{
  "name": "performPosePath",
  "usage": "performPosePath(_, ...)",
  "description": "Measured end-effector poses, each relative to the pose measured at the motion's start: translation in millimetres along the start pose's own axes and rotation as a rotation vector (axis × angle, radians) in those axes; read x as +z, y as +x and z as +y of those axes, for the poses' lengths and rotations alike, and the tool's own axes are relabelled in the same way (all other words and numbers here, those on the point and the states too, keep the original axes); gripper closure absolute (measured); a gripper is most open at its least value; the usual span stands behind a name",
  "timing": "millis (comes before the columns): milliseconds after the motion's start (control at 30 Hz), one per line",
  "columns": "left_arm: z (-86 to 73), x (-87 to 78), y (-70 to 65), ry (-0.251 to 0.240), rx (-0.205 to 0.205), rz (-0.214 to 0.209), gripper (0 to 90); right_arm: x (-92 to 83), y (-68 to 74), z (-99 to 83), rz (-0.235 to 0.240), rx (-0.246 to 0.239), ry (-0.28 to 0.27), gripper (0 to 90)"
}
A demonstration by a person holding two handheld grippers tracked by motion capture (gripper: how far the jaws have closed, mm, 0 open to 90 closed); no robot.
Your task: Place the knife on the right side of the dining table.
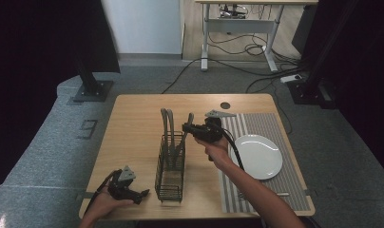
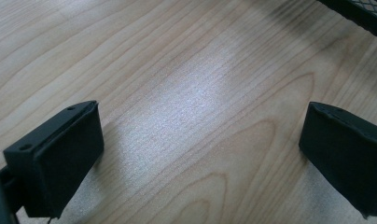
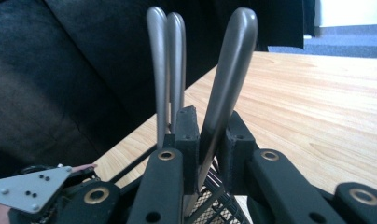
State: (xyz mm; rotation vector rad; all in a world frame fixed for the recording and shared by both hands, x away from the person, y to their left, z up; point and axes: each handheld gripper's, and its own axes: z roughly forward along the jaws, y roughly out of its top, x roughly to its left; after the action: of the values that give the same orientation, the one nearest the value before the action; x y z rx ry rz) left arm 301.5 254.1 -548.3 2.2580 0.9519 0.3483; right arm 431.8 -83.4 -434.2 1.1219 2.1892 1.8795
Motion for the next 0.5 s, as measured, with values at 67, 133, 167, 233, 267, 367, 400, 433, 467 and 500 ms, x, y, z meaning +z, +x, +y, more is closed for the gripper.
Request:
performPosePath(67,0.0,0.0,0.0,0.0,0.0,0.0,0.0,-2.0,0.7,1.1,0.006,0.0,-0.005,80.0)
performPosePath(133,-0.1,0.0,-0.1,0.0,-0.001,0.0,0.0,-6.4,2.2,3.5,0.017,0.0,-0.015,80.5)
performPosePath(167,-0.1,-0.1,-0.2,0.0,-0.001,0.0,0.0,-11.5,3.5,6.0,0.023,0.004,-0.024,80.8)
performPosePath(233,-0.2,-0.2,-0.3,0.001,-0.001,0.0,0.0,-17.4,3.4,8.8,0.036,0.014,-0.035,81.2)
performPosePath(267,-0.2,-0.2,-0.3,0.0,-0.001,0.001,0.0,-20.6,3.3,10.3,0.041,0.018,-0.047,81.4)
performPosePath(367,-0.3,-0.3,-0.3,0.001,0.0,0.001,0.0,-27.6,3.9,13.8,0.052,0.024,-0.07,81.9)
performPosePath(400,-0.3,-0.3,-0.3,0.0,0.0,0.002,0.0,-31.1,4.2,15.5,0.057,0.022,-0.085,82.1)
performPosePath(433,-0.2,-0.4,-0.2,0.002,0.002,0.001,0.0,-38.2,5.1,18.9,0.064,0.018,-0.109,82.4)
performPosePath(467,-0.2,-0.4,-0.2,0.002,0.002,0.001,0.0,-38.2,5.1,18.9,0.064,0.018,-0.109,82.4)
performPosePath(500,-0.2,-0.4,-0.2,0.003,0.002,0.0,0.0,-41.7,5.7,20.6,0.065,0.013,-0.12,82.4)
